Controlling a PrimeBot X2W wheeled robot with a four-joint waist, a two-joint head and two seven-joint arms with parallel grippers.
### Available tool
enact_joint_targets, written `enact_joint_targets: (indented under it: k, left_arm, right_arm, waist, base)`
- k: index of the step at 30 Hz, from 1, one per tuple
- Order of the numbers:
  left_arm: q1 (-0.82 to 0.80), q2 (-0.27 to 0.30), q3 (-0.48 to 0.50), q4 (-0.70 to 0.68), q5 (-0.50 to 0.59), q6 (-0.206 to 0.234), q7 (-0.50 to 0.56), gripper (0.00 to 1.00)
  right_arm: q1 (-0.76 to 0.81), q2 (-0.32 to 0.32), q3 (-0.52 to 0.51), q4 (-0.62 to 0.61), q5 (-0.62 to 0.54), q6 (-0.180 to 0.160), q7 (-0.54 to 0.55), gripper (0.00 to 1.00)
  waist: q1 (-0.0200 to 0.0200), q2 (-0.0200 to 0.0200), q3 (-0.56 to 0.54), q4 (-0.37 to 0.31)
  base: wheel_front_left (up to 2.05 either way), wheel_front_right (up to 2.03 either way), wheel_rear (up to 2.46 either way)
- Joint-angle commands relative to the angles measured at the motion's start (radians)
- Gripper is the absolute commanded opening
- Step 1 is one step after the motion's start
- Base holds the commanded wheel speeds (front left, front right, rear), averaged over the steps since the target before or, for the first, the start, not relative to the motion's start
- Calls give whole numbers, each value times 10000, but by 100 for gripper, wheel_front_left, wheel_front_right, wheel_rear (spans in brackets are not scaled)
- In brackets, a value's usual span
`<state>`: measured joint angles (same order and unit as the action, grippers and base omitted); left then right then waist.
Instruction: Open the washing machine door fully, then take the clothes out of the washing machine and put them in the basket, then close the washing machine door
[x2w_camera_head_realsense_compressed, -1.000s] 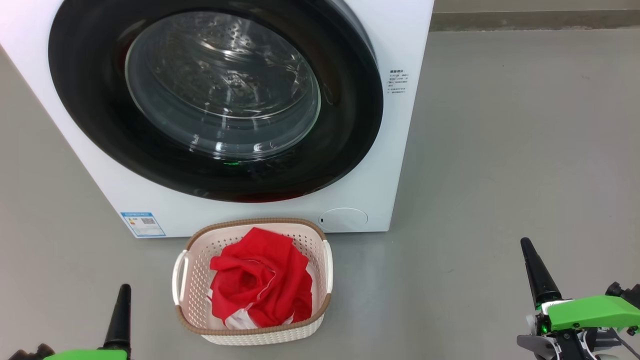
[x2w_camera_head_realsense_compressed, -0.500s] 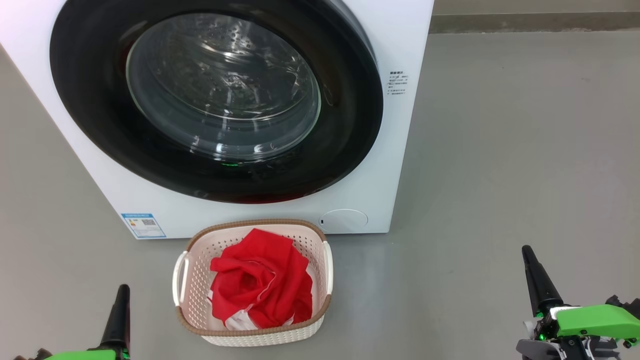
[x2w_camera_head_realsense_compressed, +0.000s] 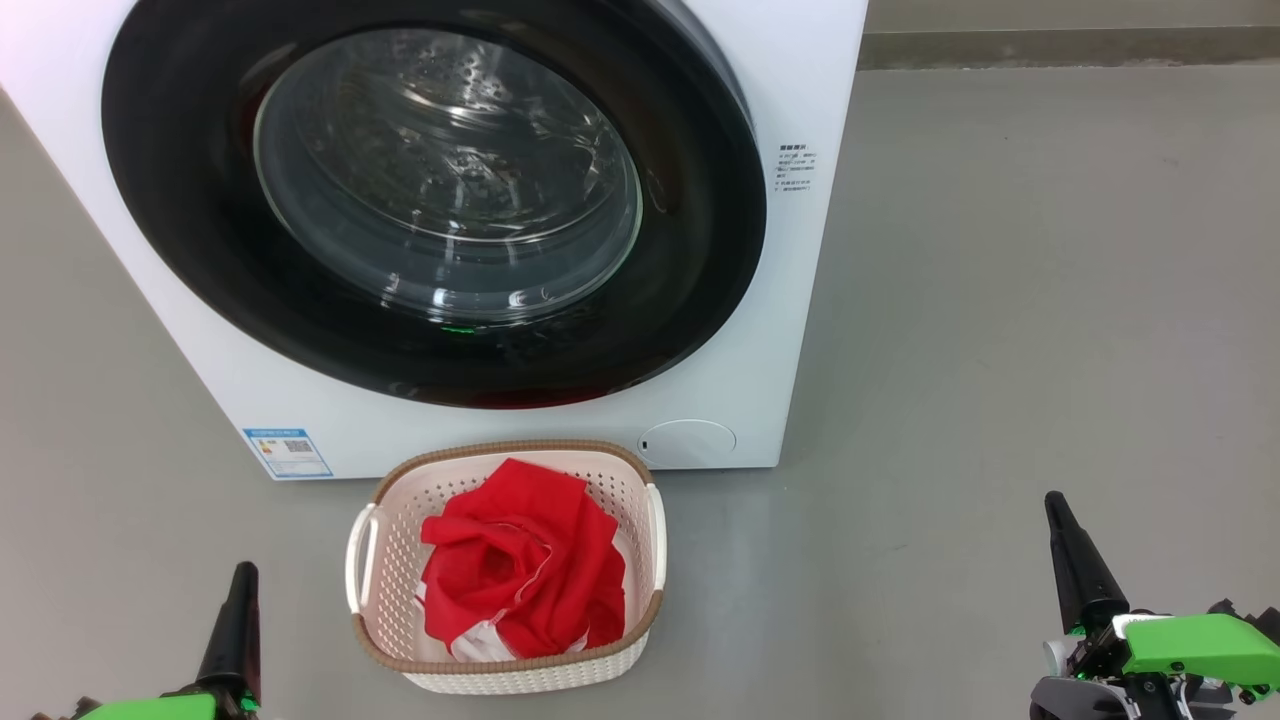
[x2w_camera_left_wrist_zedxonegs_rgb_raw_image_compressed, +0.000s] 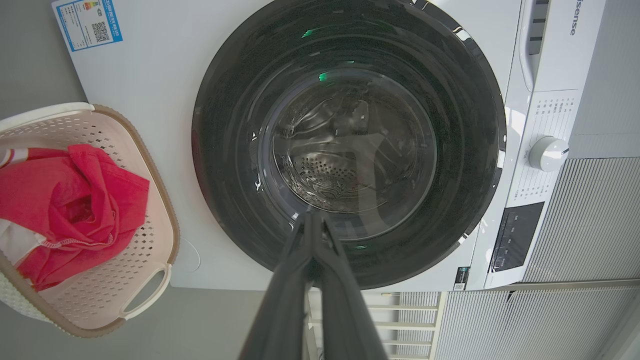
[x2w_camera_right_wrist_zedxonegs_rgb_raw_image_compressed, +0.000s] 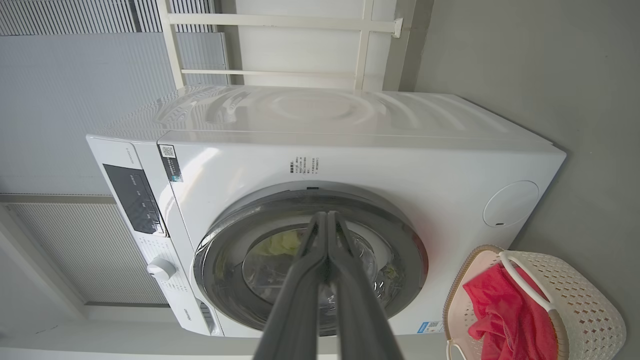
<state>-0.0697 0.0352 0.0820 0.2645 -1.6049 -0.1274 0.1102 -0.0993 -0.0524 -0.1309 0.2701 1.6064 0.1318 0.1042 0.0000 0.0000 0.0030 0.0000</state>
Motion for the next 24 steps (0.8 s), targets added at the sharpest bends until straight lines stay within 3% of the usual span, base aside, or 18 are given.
enact_joint_targets:
  k: [1, 24]
  left_arm:
    - [-385, 151, 329, -190, -29, -33, 39, 0]
    - [-384, 151, 329, -191, -28, -33, 39, 0]
  right_arm:
    - [-82, -14, 212, -255, 56, -11, 56, 0]
    - [-84, -1, 193, -254, 40, -11, 72, 0]
  waist:
    - [0, 0, 0, 0]
    - [0, 0, 0, 0]
  base:
    - [0, 0, 0]
    - [0, 0, 0]
